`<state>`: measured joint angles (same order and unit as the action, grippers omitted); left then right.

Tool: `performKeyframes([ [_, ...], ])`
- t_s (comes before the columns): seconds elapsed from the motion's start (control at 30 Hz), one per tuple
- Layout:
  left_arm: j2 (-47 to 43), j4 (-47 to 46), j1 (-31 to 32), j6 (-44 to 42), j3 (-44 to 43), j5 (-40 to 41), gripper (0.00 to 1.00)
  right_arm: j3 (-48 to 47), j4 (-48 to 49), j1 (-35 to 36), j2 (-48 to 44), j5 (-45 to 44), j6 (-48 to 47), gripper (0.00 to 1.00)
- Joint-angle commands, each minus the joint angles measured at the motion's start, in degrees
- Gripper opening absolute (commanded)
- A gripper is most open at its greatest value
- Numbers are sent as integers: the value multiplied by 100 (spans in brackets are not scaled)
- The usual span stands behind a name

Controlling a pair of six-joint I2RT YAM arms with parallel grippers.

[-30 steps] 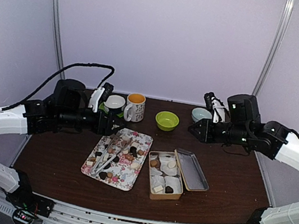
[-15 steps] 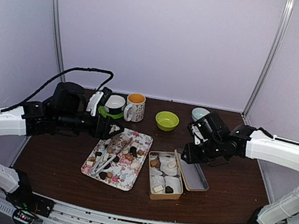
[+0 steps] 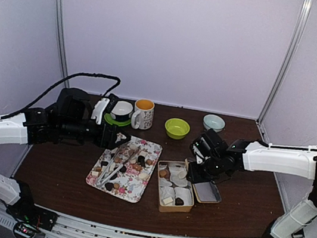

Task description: Pack the chocolate

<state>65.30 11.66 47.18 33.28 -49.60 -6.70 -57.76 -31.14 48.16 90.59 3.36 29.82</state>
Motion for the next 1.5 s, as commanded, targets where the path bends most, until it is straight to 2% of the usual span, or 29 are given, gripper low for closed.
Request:
performKeyframes([
  [0.0,49,-77,-42,-135,-3,52,71,92,211,61,105,-42,80,30],
  [0.13,97,-68,-36,-154,-42,28,71,116,308,103,93,34,124,24],
  [0.27,100,-35,-38,-170,-65,36,71,107,294,103,31,-83,141,7],
  [0.37,89,14,-42,-190,-67,37,71,168,294,98,-296,-404,227,1],
  [0.63,68,-76,-41,-125,16,8,71,-86,-6,89,-1114,-751,106,0],
  [0.8,94,-155,-49,-10,21,-52,71,-412,1,97,-1543,-319,-17,0],
  [0.9,123,-380,-157,156,89,-406,71,-605,91,104,-1724,92,-29,0],
  [1.03,32,-1048,-412,421,375,-1026,72,-638,724,102,-2028,794,87,0],
  [1.13,-56,-1305,-563,425,500,-1087,76,-526,1405,115,-2224,1245,220,0],
  [1.27,-86,-1398,-809,579,627,-1102,97,-223,2462,147,-2350,1746,540,0],
  [1.47,-319,-1764,-938,731,909,-1050,98,9,3634,266,-2352,2142,955,0],
])
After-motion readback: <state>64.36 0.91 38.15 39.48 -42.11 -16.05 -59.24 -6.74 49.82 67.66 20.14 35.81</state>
